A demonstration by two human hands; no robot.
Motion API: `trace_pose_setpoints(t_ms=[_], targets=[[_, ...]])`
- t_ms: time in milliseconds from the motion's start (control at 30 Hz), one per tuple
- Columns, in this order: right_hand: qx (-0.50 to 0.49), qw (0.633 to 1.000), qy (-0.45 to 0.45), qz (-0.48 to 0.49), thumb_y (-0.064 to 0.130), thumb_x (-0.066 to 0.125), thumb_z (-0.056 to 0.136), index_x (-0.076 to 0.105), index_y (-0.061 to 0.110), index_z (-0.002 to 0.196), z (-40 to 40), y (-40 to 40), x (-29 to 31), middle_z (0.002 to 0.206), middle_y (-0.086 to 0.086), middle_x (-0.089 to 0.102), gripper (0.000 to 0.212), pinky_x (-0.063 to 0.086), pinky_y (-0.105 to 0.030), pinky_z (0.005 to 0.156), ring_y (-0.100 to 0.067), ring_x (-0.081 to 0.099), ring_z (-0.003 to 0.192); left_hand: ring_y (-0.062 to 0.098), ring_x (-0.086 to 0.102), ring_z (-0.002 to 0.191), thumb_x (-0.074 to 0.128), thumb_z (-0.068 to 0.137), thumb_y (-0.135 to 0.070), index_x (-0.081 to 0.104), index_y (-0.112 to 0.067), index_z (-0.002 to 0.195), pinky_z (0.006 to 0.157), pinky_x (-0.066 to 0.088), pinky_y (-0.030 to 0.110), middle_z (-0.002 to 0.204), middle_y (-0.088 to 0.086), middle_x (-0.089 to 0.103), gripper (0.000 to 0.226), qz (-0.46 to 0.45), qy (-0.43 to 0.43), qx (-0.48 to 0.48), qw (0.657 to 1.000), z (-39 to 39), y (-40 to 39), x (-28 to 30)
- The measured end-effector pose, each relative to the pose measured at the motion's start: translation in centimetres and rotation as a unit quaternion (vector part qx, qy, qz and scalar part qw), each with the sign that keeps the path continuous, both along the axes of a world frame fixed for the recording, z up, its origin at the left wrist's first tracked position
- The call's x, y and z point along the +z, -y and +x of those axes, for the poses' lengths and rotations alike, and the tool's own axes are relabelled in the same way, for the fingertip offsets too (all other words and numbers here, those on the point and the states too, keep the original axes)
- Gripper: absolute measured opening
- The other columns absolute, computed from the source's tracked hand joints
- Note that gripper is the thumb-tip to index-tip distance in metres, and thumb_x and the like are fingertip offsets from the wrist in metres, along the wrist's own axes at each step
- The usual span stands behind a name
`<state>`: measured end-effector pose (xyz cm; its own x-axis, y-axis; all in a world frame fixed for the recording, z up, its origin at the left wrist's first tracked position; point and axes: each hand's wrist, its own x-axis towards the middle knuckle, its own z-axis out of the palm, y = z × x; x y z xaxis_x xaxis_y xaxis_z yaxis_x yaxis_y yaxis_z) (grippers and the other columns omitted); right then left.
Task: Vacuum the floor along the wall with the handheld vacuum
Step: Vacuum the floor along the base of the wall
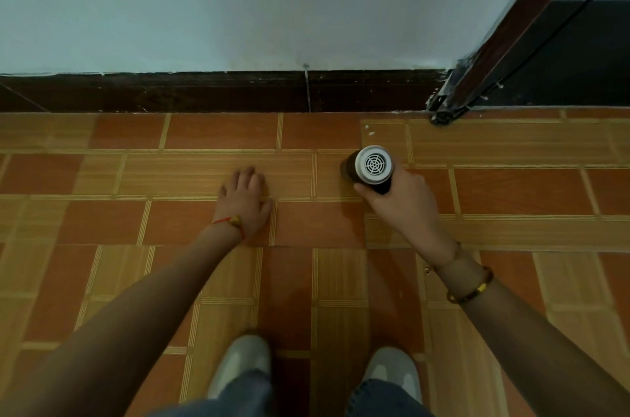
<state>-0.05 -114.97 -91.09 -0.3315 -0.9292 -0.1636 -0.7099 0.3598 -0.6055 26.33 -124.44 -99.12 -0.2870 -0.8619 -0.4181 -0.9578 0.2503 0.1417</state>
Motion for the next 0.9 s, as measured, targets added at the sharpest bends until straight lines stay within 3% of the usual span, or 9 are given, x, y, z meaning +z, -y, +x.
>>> trace_pose_setpoints(t_ms=[167, 367, 600, 800, 900], targets=[[-0.01, 1.0, -0.009, -0.005, 0.049, 0.069, 0.082, 0.047, 0.026, 0.137, -1.2, 0.1, -0.2, 0.114, 0.0, 0.069, 0.063, 0.053, -0.034, 0.079, -0.024, 0.064, 0.106, 0.036, 0.035, 0.136, 0.047, 0.095, -0.033, 0.041, -0.008, 0.136, 0.117, 0.025, 0.055, 0.145, 0.017, 0.04, 0.048, -0.093, -0.05, 0.048, 0.993, -3.9, -1.1, -0.1], [-0.02, 1.0, 0.001, 0.001, 0.052, 0.069, 0.08, 0.049, 0.023, 0.135, -2.5, -0.6, -1.7, 0.113, 0.0, 0.069, 0.066, 0.055, -0.039, 0.08, -0.022, 0.065, 0.103, 0.036, 0.023, 0.147, 0.044, 0.096, -0.027, 0.036, -0.012, 0.146, 0.12, 0.017, 0.058, 0.156, 0.016, 0.031, 0.053, -0.135, -0.119, -0.043, 0.983, -8.0, -0.7, -1.8], [-0.052, 0.998, -0.009, -0.02, 0.05, 0.07, 0.081, 0.056, 0.018, 0.129, -4.7, 0.5, -2.5, 0.109, 0.0, 0.071, 0.06, 0.045, -0.023, 0.071, -0.019, 0.065, 0.101, 0.033, 0.019, 0.149, 0.028, 0.1, -0.035, 0.037, -0.012, 0.148, 0.122, 0.013, 0.057, 0.158, 0.014, 0.031, 0.054, -0.153, -0.14, -0.023, 0.978, -8.8, -1.6, -4.7], [-0.088, 0.995, -0.024, -0.043, 0.051, 0.07, 0.08, 0.058, 0.015, 0.126, -5.4, 2.4, -3.2, 0.105, -0.003, 0.071, 0.059, 0.045, -0.027, 0.065, -0.023, 0.066, 0.095, 0.032, 0.023, 0.147, 0.036, 0.096, -0.033, 0.042, -0.012, 0.144, 0.121, 0.013, 0.056, 0.155, 0.013, 0.035, 0.052, -0.177, -0.17, -0.015, 0.969, -8.8, -1.7, -4.7], [-0.092, 0.995, -0.013, -0.048, 0.05, 0.07, 0.081, 0.055, 0.016, 0.129, -5.9, 3.8, -3.3, 0.111, -0.002, 0.07, 0.061, 0.046, -0.028, 0.069, -0.023, 0.064, 0.101, 0.032, 0.023, 0.147, 0.04, 0.096, -0.031, 0.043, -0.013, 0.144, 0.122, 0.011, 0.055, 0.155, 0.011, 0.035, 0.052, -0.184, -0.174, -0.013, 0.967, -8.7, -1.7, -4.8]])
